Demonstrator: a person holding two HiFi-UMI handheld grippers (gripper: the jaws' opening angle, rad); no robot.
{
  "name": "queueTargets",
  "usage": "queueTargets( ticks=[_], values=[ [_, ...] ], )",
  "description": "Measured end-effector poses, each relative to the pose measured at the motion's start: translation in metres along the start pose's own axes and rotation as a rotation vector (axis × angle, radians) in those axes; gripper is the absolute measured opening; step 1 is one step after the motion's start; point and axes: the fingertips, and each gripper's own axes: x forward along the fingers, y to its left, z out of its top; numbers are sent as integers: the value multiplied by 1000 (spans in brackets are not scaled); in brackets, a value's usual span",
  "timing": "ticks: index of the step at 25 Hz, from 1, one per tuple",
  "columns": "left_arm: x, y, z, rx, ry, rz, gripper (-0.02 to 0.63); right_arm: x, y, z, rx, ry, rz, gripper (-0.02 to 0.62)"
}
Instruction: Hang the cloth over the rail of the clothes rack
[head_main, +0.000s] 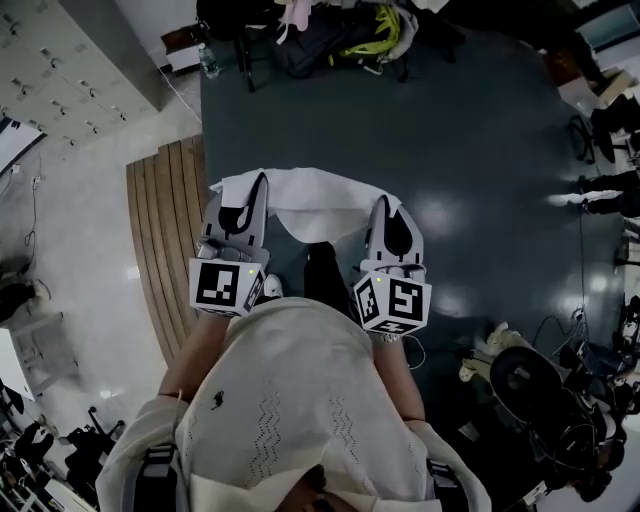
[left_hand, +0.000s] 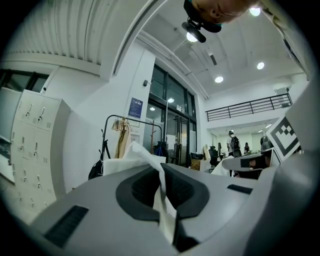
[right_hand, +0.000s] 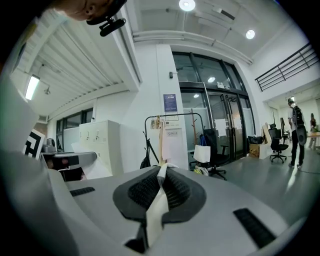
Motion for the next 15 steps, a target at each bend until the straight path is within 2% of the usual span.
queueTargets(
  ticks=[9, 15],
  values=[
    [143, -16, 9, 19, 15, 50, 15, 116, -94, 28, 23, 6, 70, 23],
    [204, -27, 16, 20, 0, 98, 15, 171, -143, 51, 0, -3, 117, 23]
  ],
)
